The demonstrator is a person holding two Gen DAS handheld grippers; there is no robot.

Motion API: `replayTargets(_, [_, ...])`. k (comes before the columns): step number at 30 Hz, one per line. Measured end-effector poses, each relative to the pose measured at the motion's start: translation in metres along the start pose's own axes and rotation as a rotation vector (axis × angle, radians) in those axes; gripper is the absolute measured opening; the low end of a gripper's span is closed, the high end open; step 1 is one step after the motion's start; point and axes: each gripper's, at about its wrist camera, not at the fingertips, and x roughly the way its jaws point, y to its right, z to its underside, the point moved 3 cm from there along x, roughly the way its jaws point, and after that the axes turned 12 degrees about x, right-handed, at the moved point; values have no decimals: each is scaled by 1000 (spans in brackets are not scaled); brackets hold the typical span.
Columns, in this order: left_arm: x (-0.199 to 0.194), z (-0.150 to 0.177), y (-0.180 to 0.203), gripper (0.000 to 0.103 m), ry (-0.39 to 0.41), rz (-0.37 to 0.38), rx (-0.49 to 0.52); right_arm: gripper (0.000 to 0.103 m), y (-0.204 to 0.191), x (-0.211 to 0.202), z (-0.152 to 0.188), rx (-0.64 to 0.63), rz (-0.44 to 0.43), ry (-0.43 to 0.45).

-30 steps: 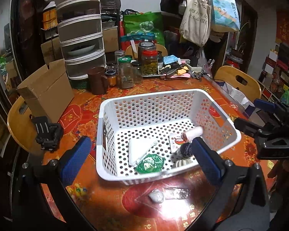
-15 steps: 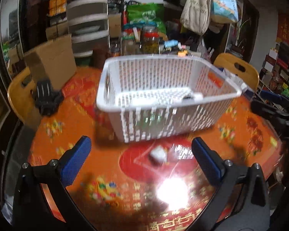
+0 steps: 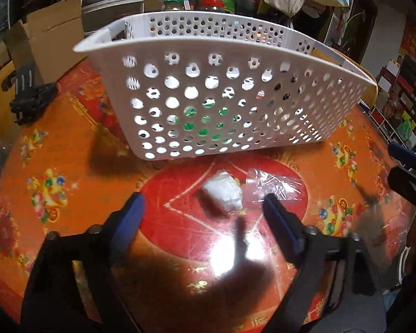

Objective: Organize soft objects
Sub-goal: 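Grasp the small white crumpled item with the left tool while the right tool grasps the clear plastic bag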

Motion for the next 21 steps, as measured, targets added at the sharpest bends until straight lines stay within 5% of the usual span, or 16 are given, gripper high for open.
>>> replayTargets(6, [16,-2,8,51,-12,18,19,101,-13,7,5,-36,-28,-10])
replayTargets(9, [19,-4,11,26,-18,40,24,101,-19,15,8,-53,-47,-29])
replayTargets(21, [-4,8,-21,26,40,20,-19,83,-64,66,40,-169,-71,-163])
